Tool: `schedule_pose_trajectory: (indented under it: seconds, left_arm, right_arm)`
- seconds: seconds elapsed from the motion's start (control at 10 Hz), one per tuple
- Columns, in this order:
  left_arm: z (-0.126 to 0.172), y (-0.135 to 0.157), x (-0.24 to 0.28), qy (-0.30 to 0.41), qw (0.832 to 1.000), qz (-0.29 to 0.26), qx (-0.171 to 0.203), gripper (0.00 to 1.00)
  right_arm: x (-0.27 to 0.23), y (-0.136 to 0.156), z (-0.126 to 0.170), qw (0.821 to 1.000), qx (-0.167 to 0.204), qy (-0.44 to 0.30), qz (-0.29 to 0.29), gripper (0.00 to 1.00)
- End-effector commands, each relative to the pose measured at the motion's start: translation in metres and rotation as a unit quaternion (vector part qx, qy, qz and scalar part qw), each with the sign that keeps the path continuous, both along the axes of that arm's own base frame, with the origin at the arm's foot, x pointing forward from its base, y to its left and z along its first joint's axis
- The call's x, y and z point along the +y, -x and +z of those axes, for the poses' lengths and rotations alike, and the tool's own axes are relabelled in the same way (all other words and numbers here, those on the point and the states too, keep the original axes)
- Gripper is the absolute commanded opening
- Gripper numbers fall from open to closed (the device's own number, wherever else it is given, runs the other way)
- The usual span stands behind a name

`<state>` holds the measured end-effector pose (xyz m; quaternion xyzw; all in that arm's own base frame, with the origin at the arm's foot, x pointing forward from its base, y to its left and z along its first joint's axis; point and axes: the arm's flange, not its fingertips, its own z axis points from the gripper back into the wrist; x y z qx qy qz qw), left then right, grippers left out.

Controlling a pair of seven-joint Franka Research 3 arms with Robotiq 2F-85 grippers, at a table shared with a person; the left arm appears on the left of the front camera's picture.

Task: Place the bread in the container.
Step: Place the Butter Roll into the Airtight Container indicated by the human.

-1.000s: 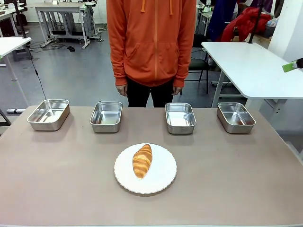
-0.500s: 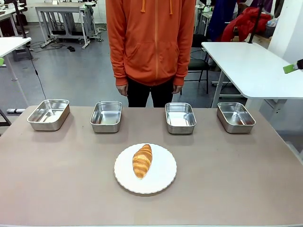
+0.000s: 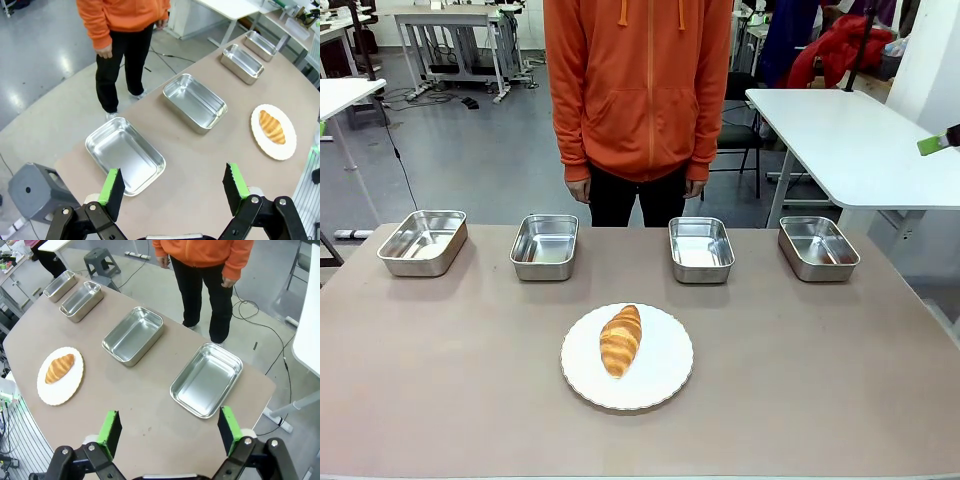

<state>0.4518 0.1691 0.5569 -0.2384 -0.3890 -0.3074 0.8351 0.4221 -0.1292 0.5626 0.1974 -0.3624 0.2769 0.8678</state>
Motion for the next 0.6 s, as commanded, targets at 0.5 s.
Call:
schedule_pose_trajectory:
  seconds: [0.5]
  left_arm:
    - [0.002, 0.0012, -0.0005, 0.004, 1.0, -0.003, -0.007, 1.0]
  right_arm:
    - [-0.0007, -0.0008, -0.0002, 1.0, -0.009, -0.012, 0.004, 1.0]
